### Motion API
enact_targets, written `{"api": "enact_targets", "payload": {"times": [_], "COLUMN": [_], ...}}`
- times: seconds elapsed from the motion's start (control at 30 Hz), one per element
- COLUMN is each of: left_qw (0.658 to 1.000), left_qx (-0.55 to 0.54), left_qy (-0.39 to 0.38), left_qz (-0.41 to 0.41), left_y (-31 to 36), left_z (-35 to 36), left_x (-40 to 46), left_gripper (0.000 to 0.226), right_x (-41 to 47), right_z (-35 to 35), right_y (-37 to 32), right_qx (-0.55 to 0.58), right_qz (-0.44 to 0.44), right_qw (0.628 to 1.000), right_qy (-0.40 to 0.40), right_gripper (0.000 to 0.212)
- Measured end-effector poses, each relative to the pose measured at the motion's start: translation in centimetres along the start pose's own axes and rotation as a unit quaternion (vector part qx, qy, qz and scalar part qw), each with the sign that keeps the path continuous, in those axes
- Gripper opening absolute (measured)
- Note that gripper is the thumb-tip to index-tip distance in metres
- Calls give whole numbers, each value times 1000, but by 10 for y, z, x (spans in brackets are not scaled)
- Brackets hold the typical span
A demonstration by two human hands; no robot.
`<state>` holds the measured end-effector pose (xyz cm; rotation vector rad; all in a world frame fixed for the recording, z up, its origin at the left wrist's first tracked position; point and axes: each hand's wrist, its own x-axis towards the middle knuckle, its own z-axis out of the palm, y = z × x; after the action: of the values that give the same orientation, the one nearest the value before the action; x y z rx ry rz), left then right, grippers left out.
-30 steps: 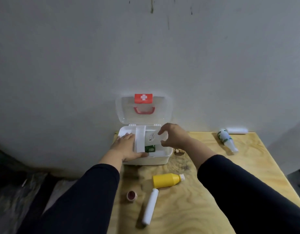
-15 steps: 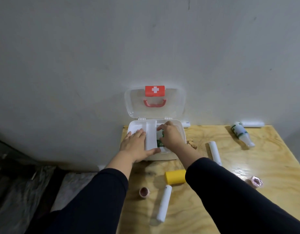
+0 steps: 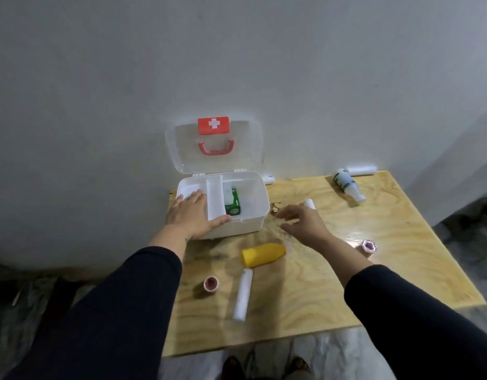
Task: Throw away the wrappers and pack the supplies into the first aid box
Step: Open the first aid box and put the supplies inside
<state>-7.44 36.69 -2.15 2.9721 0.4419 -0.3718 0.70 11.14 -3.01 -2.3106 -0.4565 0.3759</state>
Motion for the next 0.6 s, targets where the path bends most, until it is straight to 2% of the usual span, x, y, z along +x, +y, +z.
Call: {"api": "enact_targets", "payload": {"times": [0.1,0.2,0.4,0.47,0.6], "left_qw": [1000,1000,1000,1000,1000], "left_qx": [4,6,8,6,3], "left_qy": [-1,-9,-10,-11,-10], "left_qz": [2,2,1,2,0], "left_y": [0,0,-1,0,0], "left_z": [1,1,1,-1,-1], "left_x": [1,1,0,0,0], "left_gripper": [107,107,107,107,107], "right_x": [-20,-30,-32,-30,-22], "right_z": [7,16,17,9,-9], "right_y": [18,28,34,33,22], "right_qx": [23,34,51,89,207], "right_qz": [55,84,91,96,91], "right_qw": [996,992,992,989,974], "right_qy": [-69,-84,-74,-66,0], "right_gripper": [28,34,34,33,31]}}
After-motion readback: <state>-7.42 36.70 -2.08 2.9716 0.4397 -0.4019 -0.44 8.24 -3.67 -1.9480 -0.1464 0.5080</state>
